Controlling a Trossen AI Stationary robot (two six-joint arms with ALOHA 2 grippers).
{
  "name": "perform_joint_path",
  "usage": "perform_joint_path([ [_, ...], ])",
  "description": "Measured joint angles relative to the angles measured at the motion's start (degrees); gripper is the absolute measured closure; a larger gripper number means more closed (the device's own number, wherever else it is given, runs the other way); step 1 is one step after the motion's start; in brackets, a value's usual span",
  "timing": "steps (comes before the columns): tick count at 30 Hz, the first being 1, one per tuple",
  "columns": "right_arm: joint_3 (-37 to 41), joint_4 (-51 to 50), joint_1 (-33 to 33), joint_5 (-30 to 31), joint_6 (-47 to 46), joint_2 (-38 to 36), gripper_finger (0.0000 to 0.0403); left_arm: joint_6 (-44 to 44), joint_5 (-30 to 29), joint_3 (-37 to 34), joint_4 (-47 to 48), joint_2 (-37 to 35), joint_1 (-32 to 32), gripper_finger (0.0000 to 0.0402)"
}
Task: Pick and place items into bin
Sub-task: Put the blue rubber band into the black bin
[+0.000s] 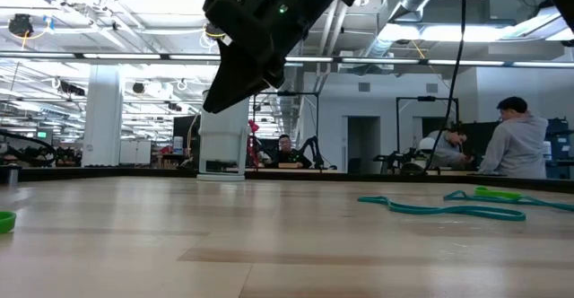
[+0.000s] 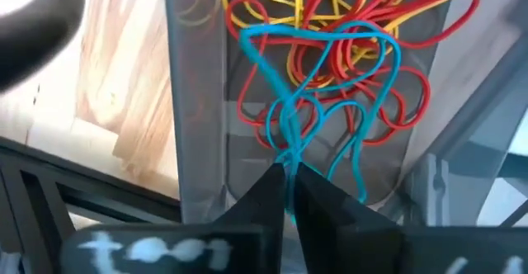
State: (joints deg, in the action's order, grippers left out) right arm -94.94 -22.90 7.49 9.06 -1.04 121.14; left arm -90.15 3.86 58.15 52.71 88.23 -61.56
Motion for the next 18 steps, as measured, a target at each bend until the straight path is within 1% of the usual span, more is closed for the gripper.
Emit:
perform_joint_path([
  [6,-0.02,1.24,-0.60,-0.05,0.35,0.00,0.0320,-3.44,0.23,0.00,-0.15,0.00,0.01,0.0332],
  [8,-0.02,1.12,-0.82,-0.07,2.07,0.00,0.0320,-4.11,0.56,0.00,-0.60,0.00,0.04,0.0315],
  [10,-0.02,1.13,-0.76,-0.09,3.18,0.00,0.0320,-4.84,2.74,0.00,-1.72,0.00,0.49,0.0302],
  [13,-0.02,0.98,-0.26,-0.55,4.48,0.00,0.0320,-4.94,8.69,0.26,-4.17,-0.02,1.77,0.0296],
  [14,-0.02,0.83,-0.06,-1.80,4.56,0.00,0.0320,-4.73,9.75,0.69,-4.15,-0.02,2.23,0.0296],
  [16,-0.02,0.70,0.38,-6.70,4.59,0.00,0.0320,-2.68,10.22,2.13,-3.73,-0.04,3.28,0.0300],
  [18,-0.02,1.82,0.92,-12.37,5.10,0.02,0.0320,0.48,8.21,4.06,-2.42,-0.05,4.59,0.0307],
])
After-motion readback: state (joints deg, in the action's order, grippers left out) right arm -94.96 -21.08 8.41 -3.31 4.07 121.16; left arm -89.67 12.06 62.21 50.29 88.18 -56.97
